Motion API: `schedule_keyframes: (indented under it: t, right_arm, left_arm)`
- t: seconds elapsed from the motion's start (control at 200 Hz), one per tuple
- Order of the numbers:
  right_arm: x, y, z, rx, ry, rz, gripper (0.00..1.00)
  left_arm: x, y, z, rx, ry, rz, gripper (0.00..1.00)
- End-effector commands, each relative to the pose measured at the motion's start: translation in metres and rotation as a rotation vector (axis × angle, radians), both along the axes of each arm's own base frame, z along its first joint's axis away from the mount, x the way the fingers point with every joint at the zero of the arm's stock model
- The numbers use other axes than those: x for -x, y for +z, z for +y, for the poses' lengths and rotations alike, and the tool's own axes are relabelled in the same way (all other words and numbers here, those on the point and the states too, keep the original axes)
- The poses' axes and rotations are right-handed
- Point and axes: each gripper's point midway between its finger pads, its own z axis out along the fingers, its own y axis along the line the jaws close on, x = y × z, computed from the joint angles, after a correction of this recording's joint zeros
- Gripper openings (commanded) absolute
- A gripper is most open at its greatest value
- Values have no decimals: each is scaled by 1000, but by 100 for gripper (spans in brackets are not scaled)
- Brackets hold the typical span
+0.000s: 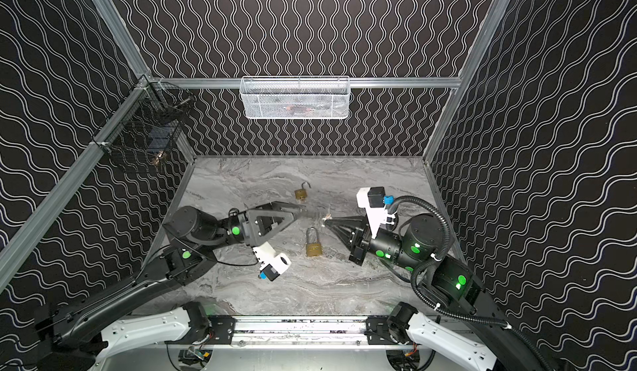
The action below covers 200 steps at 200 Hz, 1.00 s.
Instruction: Unlock with the key
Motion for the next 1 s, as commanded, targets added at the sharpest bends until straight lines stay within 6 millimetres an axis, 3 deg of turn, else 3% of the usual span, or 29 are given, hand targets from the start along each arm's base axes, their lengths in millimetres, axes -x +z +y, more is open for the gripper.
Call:
schedule_keyframes:
  t: [0.0,0.045,0.085,0.115,0.145,0.21,0.275,0.325,0.39,0.435,0.44,0.526,0.616,0.756,0.851,0.931,0.996]
  right_arm:
    - [-49,4,-37,34,-360,-108,0]
    - [-61,1,-49,43,-463,-134,0]
    - [-71,-8,-56,63,-539,-148,0]
    - [-76,-12,-61,75,-581,-158,0]
    - [-80,-16,-64,91,-609,-161,0]
    - [-85,-28,-68,132,-640,-146,0]
    - [-90,-45,-69,180,-645,-104,0]
    - [-92,-60,-69,223,-629,-64,0]
    - [-96,-82,-69,273,-609,-4,0]
    - [-100,-97,-72,298,-602,43,0]
    - [-100,-99,-72,300,-601,49,0]
    - [-105,-126,-78,309,-574,146,0]
    - [-111,-159,-79,337,-522,260,0]
    - [-112,-211,-88,379,-501,430,0]
    - [-104,-228,-88,303,-495,445,0]
    - [-96,-237,-86,205,-487,478,0]
    - [-87,-244,-78,134,-439,507,0]
  left_arm:
    - [-36,21,4,141,-34,360,99]
    - [-56,60,24,410,-129,628,99]
    - [-90,87,50,695,-137,890,99]
    - [-121,87,65,834,-40,1083,99]
    - [-152,74,77,893,108,1265,99]
    - [-204,22,109,1058,358,1574,99]
    - [-226,-57,122,1185,509,1869,99]
    - [-223,-124,105,1140,521,2165,99]
    - [-214,-212,102,1273,610,2522,99]
    - [-201,-262,95,1348,637,2753,93]
    - [-200,-267,94,-1343,-634,-2758,93]
    - [-182,-316,80,-1252,-558,-2639,93]
    - [-166,-344,74,-1254,-633,-2581,94]
    - [-138,-387,58,-1142,-1097,-2520,96]
    - [-122,-415,52,-1088,-1420,-2332,95]
    - [-120,-423,39,-1042,-1627,-2232,92]
    - [-123,-423,21,-1108,-1657,-2244,91]
